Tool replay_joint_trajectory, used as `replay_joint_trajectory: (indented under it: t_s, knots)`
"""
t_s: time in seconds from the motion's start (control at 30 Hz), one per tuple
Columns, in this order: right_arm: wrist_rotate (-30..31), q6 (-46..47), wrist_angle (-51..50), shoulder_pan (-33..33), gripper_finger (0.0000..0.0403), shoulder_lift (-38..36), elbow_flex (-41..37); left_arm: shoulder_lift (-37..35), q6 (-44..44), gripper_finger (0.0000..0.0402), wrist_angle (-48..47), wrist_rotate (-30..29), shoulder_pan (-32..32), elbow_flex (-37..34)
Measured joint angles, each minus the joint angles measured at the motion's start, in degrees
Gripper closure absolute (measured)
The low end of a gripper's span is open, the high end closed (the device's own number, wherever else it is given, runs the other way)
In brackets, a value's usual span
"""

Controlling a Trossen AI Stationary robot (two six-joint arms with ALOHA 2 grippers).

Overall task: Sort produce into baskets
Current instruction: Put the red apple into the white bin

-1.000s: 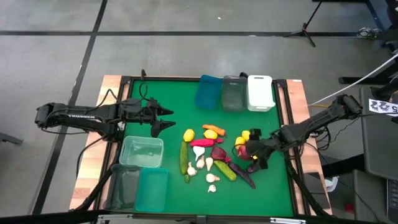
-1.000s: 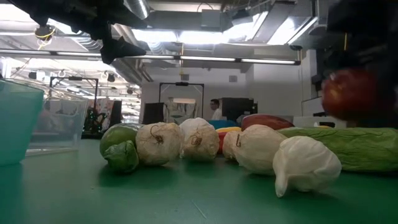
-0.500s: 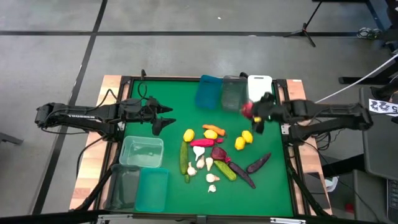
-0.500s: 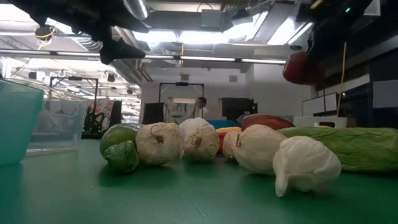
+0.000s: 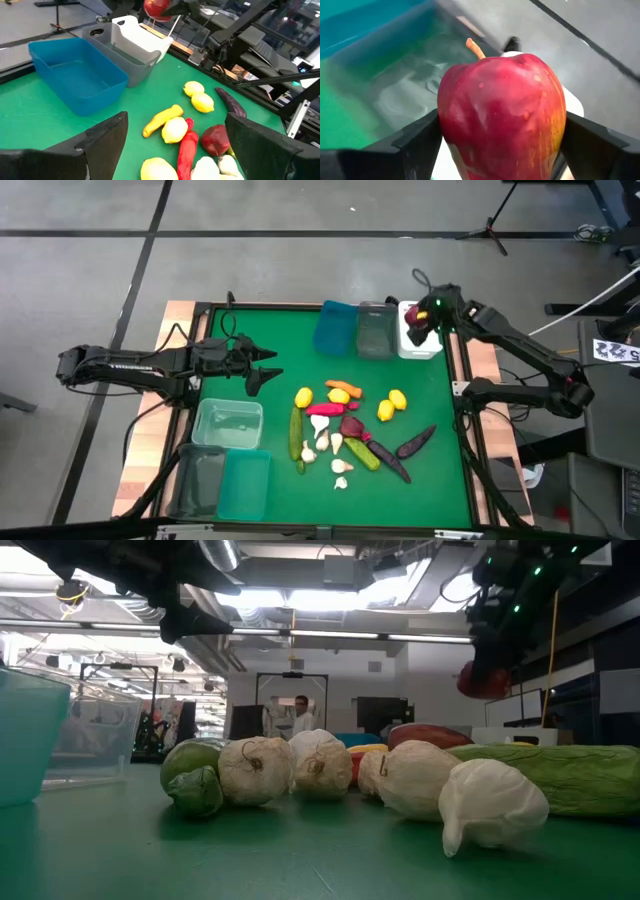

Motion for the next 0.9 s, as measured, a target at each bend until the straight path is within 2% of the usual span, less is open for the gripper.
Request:
replay_joint_trajectory:
  t_s: [0.2, 0.47, 0.9]
  knots:
    - [-1.6, -0.1, 3.3, -7.6, 0.0059, 9.5, 0.0, 0.0, 0.0, 0.0073, 0.0, -1.2, 0.0, 0.0]
    - [2.2, -1.7, 6.1, -9.9, 0.0038, 22.1, 0.0, 0.0, -1.1, 0.0073, 0.0, -1.2, 0.0, 0.0]
    - [-0.7, -7.6, 7.6, -9.9, 0.0026, 21.0, 0.0, 0.0, -1.1, 0.0073, -0.1, -1.2, 0.0, 0.0]
